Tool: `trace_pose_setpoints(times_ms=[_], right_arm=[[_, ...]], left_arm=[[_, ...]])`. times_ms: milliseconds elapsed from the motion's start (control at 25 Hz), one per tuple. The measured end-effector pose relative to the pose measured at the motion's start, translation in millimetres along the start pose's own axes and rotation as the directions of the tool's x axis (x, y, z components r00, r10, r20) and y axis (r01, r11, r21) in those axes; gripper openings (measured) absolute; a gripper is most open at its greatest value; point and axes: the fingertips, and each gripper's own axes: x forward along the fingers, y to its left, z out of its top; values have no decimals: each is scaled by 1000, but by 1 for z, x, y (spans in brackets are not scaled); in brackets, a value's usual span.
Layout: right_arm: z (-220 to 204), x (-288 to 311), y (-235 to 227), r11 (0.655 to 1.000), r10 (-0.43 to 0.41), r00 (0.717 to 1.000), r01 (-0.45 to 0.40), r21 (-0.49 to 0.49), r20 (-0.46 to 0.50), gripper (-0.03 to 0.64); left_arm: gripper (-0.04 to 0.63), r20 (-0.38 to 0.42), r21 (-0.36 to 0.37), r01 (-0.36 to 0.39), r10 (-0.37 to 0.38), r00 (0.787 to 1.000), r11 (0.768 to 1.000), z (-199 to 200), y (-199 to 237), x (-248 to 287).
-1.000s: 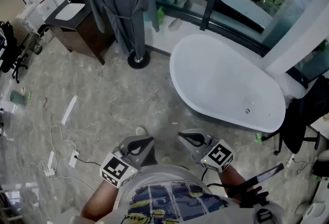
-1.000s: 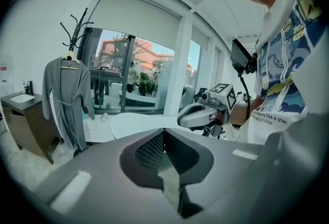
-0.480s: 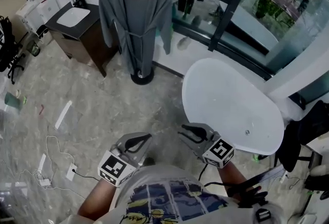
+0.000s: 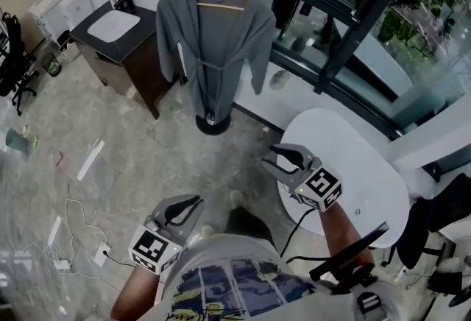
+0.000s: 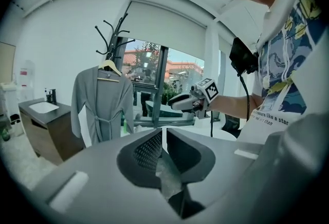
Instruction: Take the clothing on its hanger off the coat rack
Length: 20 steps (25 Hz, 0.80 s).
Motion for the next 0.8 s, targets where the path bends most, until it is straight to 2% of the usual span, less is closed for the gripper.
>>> trace_pose_setpoints(times_ms=[200, 480, 680, 800], right_arm=[[37, 47, -107, 996, -3, 1000, 2, -92, -11, 175], [112, 108, -260, 977, -18, 1000, 19, -210, 2, 199], [155, 144, -345, 957, -25, 1000, 24, -289, -3, 201], [171, 167, -379, 954, 2, 1000, -8, -300, -21, 210]], left_arm=[[31, 8, -15, -66, 66, 998, 998, 21, 52, 31], [31, 44, -36, -138, 139, 989, 990, 73, 108, 86], [31, 57, -46, -168, 170, 984, 985, 96, 131, 122], [31, 54, -51, -192, 194, 979, 980, 99, 144, 136]])
